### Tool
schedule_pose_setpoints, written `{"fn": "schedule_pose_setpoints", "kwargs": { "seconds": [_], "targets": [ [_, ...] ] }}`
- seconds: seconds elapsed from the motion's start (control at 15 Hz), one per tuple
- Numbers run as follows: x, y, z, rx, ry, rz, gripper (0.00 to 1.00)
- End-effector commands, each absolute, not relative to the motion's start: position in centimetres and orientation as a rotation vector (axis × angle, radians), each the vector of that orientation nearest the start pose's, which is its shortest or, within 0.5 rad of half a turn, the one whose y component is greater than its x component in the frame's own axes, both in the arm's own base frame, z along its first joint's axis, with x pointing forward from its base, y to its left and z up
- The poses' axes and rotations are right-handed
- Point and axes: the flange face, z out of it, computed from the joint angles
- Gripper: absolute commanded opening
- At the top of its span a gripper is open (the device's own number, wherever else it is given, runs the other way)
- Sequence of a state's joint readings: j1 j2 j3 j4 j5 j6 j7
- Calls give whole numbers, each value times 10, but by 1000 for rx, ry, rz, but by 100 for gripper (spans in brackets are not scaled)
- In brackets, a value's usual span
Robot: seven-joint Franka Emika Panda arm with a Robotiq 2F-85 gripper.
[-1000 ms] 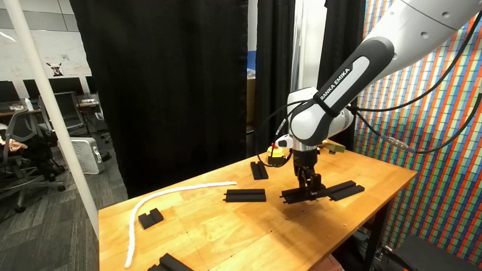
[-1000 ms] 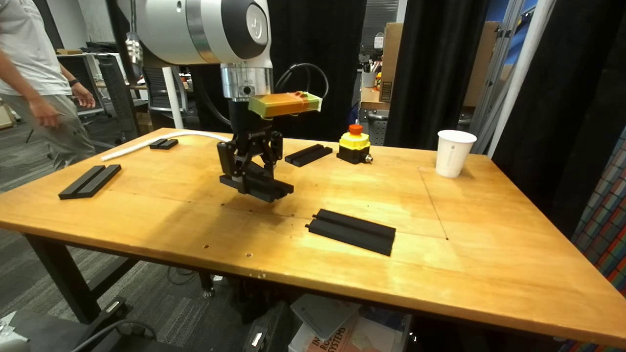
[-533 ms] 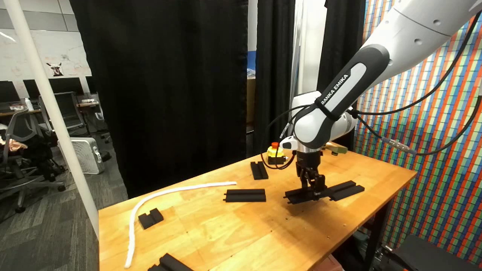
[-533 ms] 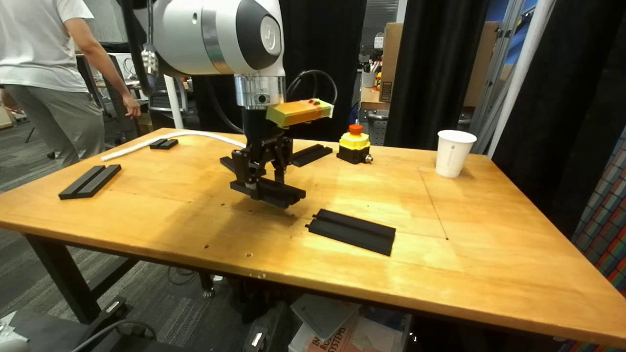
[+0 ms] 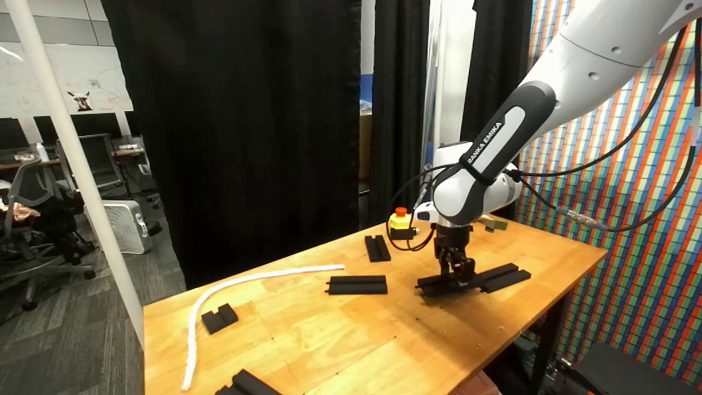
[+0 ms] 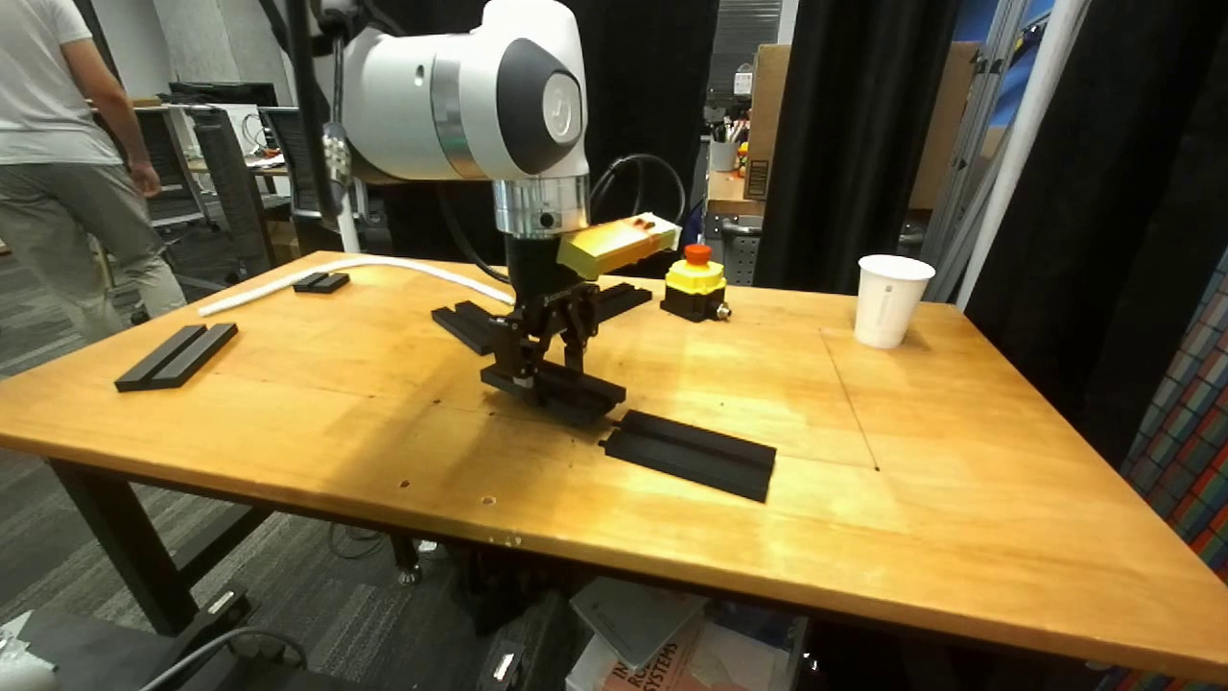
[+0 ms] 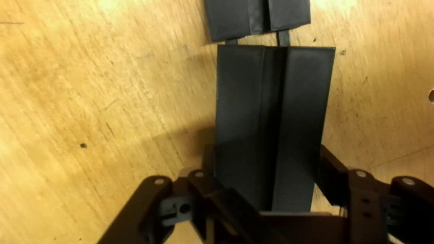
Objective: Pick up the black objects and put them in a straight line.
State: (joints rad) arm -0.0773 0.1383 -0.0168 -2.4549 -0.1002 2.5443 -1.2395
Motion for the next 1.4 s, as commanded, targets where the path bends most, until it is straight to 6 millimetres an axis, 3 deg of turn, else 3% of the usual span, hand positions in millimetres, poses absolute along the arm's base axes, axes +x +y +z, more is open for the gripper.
{"fn": "schedule_pose_setpoints", "kwargs": {
  "seconds": [0.0,1.33],
  "targets": [
    [484,-50,238,-2565,-1844,74,46],
    [479,-61,223,-2494,-1891,80,46]
  ]
}}
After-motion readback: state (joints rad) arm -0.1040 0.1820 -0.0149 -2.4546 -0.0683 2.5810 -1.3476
